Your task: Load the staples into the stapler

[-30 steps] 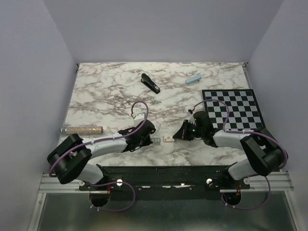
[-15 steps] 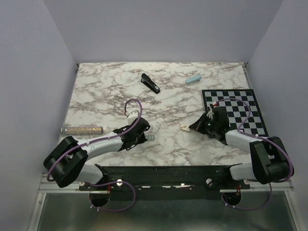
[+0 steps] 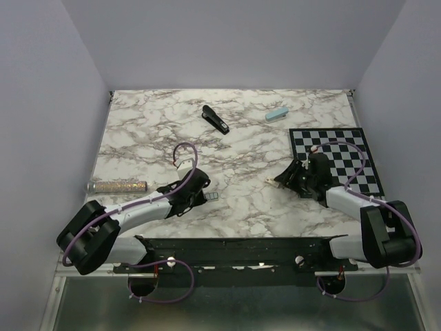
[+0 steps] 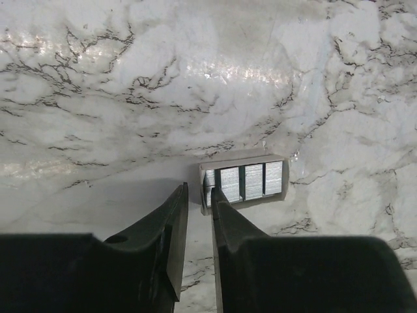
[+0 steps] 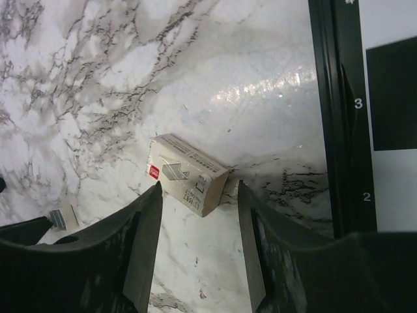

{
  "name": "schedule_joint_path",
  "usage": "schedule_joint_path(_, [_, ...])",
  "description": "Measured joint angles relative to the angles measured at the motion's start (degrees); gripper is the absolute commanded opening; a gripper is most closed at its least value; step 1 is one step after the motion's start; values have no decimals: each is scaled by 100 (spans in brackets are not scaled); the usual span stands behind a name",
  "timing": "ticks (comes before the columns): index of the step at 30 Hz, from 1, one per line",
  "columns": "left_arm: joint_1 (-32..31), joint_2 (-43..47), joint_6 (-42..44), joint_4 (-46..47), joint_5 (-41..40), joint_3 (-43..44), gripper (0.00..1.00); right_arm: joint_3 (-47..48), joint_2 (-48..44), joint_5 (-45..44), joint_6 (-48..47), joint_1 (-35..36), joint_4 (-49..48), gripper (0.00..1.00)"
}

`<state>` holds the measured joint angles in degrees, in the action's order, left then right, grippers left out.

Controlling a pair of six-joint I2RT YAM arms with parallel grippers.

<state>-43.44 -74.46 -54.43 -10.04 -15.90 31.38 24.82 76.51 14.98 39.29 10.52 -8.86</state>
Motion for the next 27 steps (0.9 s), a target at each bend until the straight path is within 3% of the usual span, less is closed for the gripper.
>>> schedule_joint_path(6, [37, 402, -11, -125, -76, -44, 43, 22, -691, -90, -262, 0, 254, 90])
schedule_joint_path(7, [55, 501, -11, -166, -120, -44, 48, 59, -782, -103, -326, -2, 315, 93])
schedule_joint_path(9, [76, 697, -7, -280, -181, -44, 53, 201, -914, -129, -470, 2, 485, 96])
schedule_joint_path(15, [269, 1480, 114, -815, -417, 157, 82, 1012, -876, -151, -942, 122, 758, 100])
schedule_joint_path(16, [339, 1606, 188, -942, -448, 291, 90, 1220, -772, -144, -1025, 166, 761, 100])
schedule_joint_path(19, [535, 1880, 455, -1217, -514, 855, 99, 1939, -264, -111, -1305, 365, 769, 100])
schedule_joint_path(27, [1084, 1884, 1746, -1523, -680, 2927, 99, 4712, 2044, 63, -2380, 968, 1088, 100])
